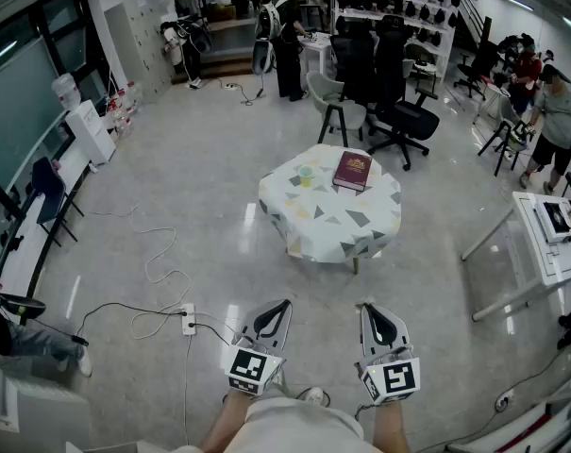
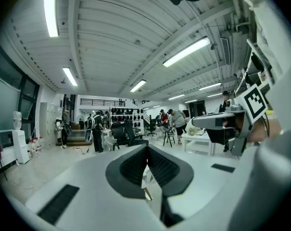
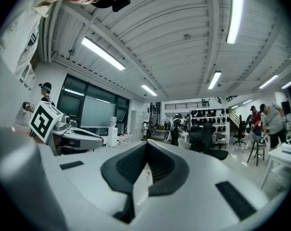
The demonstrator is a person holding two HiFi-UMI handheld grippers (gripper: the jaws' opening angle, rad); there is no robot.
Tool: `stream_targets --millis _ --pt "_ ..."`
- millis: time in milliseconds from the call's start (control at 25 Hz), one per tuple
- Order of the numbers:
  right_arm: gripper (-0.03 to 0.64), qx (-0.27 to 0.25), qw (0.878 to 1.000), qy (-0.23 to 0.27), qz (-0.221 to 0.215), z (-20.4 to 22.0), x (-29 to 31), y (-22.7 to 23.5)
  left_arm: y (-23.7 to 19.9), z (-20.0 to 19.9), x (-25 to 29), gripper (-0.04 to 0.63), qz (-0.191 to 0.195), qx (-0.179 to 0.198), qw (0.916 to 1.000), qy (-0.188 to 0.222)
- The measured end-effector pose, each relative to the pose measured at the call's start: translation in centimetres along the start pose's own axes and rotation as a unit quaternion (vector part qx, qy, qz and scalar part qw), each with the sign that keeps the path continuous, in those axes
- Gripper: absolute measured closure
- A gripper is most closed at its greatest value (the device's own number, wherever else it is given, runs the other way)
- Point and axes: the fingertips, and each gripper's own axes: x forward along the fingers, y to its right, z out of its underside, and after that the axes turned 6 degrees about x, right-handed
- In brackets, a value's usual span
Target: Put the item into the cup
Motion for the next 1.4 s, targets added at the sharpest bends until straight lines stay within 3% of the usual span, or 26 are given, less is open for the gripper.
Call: stream_targets --millis 280,520,1040,1400 --pt "0.614 0.021 1.000 0.006 -0.007 0.3 -2.8 1.6 4.2 -0.6 -0.6 0.583 0.004 -0.011 0.9999 -0.003" --pt "0.614 0.023 1.000 0.003 -0.011 0.8 -3.1 2.0 5.0 -1.2 -0.7 0.584 0.000 -0.003 1.0000 0.002" --pt "0.614 0.024 0.999 -0.019 -0.009 2.4 -0.2 3.8 3.6 -0.6 2.4 0.583 -0.003 -0.009 0.9999 0.004" --pt "0.614 0.020 0.999 -0.035 0.006 3.2 5.5 6.1 -0.3 0.0 7.6 0.584 0.011 -0.015 0.9998 0.005"
